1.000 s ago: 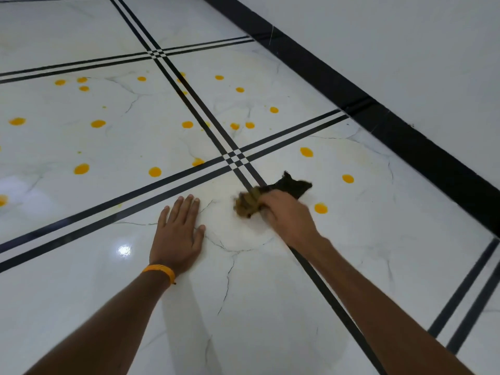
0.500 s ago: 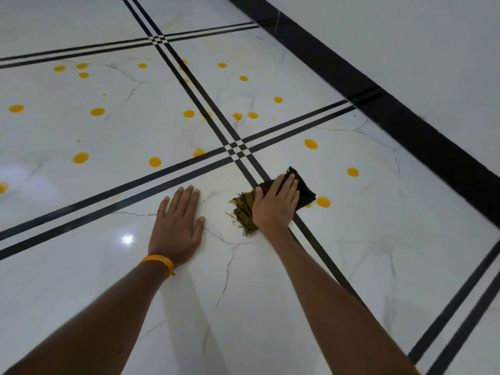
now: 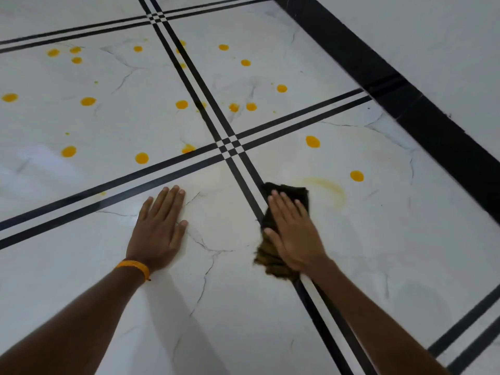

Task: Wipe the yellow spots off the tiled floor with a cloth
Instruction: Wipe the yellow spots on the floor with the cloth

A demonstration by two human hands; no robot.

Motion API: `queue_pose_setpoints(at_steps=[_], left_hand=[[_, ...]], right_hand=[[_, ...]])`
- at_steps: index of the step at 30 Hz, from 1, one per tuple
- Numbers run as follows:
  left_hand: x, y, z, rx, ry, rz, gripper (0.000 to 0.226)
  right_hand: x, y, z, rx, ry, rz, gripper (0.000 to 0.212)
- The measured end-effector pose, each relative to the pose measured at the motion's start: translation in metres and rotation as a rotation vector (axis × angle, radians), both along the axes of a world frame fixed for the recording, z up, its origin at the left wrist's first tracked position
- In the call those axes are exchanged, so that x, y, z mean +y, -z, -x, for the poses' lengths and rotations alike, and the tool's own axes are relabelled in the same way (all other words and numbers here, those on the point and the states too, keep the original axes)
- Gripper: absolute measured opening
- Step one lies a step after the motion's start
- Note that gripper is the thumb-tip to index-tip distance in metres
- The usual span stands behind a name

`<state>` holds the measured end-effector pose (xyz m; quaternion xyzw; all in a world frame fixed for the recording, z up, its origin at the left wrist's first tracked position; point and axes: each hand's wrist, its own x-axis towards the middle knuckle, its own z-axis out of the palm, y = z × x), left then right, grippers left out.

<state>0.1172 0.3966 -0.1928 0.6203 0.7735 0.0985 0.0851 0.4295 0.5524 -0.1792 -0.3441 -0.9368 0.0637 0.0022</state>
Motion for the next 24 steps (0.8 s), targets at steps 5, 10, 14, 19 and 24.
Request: queue_pose_setpoints(at_steps=[5,10,14,19,24], left_hand=[[0.005,-0.005,0.003,0.008,-0.017,0.054,0.065],[-0.008,-0.006,-0.004,0.0,-0.018,0.055,0.065],[0.009,-0.009,-0.004,-0.012,-0.008,0.014,0.065],[0.012,-0.003,-0.001,0.034,-0.003,0.012,0.064],[0.016,-0.013,-0.013,0.055,-0.032,0.031,0.07]], right_hand=[[0.103,-0.006,-0.011,-0.023,0.397,-0.024,0.078],[0.014,0.0,0.017,-0.032,0.042,0.017,0.067],[0.067,-0.007,-0.042,0.002,0.277,-0.037,0.067],[0.111,-0.008,0.017,0.032,0.467,0.032,0.083],[0.043,0.005,-0.023,0.097,0.398,-0.02,0.075]])
